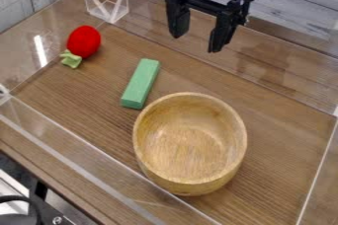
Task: Move the red object to the right side of the table
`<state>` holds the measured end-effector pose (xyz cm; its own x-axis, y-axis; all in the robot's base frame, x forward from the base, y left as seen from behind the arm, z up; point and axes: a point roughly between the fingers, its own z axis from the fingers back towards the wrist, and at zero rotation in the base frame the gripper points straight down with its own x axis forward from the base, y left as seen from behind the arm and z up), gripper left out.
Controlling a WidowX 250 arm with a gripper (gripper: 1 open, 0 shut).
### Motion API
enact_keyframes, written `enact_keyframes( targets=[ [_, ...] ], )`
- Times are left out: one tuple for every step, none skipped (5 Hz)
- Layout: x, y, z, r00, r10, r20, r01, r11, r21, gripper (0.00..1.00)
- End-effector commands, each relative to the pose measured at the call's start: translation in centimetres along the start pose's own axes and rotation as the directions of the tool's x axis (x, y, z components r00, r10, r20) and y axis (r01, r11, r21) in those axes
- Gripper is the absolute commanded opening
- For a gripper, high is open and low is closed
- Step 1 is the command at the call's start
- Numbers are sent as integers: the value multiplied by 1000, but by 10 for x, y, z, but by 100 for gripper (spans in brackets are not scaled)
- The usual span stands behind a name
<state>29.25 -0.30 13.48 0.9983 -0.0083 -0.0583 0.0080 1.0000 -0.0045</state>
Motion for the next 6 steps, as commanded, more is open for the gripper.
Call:
enact_keyframes(
  targets=[
    [-5,-5,-9,999,-32,-34,32,999,0,100],
    [-5,20,-16,999,-12,-34,12,1000,-3,100],
    [-1,68,-9,997,83,2,-83,997,-3,100],
    [5,118,-3,987,159,32,-158,987,-7,100],
    [14,169,-1,971,232,52,-232,973,-9,100],
    [14,197,-6,955,290,60,-291,957,-1,100]
  ],
)
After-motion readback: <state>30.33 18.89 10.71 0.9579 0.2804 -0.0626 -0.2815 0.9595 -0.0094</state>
